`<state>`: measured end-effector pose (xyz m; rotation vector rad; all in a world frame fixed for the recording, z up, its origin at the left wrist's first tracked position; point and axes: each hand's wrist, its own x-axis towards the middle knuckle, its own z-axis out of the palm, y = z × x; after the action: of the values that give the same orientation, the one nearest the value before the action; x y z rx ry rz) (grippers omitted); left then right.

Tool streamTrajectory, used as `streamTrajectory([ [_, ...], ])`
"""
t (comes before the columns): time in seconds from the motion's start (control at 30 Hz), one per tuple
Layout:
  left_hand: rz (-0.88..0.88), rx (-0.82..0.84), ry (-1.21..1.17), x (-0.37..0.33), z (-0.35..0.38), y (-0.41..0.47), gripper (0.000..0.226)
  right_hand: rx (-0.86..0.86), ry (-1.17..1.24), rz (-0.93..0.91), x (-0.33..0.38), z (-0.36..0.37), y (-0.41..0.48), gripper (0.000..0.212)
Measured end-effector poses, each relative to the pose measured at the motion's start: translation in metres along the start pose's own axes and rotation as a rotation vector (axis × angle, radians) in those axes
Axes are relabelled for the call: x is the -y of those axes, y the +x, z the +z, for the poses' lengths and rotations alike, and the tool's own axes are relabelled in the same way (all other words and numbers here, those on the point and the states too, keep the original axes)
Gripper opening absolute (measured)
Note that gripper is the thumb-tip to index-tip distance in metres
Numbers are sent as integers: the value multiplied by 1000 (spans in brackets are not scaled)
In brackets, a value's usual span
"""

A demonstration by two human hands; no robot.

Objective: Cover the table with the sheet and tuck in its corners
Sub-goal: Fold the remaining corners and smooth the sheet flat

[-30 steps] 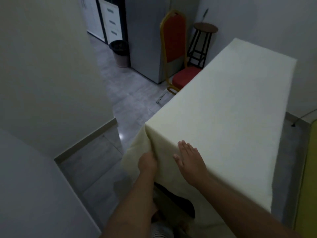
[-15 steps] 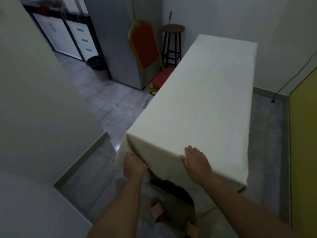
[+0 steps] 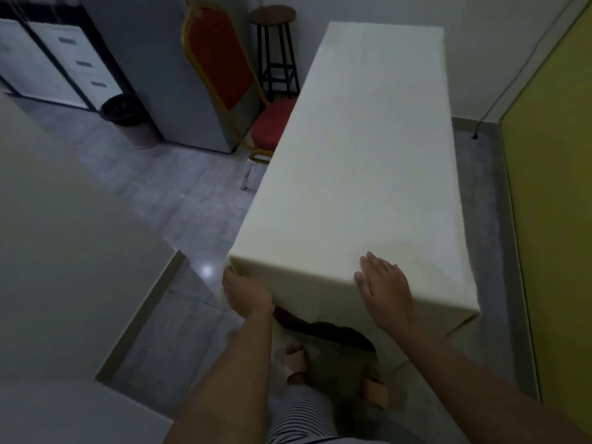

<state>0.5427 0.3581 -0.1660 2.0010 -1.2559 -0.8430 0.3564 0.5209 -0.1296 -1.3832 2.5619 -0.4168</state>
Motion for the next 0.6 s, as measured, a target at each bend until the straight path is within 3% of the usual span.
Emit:
streamTrajectory([
  [0.13,342,-45,-91,-32,-2,-1,53,-185,18,209,-7,6,-13,66],
  [0.3,671,412,70,-65,17,-20,47,-511,226,443,-20,21,-50,53],
  [0.4,868,675,314,-66,41,-41,45,-667,353,552,-23,38,-74,45],
  [0.5,1176,784,627,-72,69,-66,46,-697,511,798,-34,62,-92,42],
  [0.6,1363,907,726,-88,86,-96,46,-660,617,977,-52,79,-105,35],
])
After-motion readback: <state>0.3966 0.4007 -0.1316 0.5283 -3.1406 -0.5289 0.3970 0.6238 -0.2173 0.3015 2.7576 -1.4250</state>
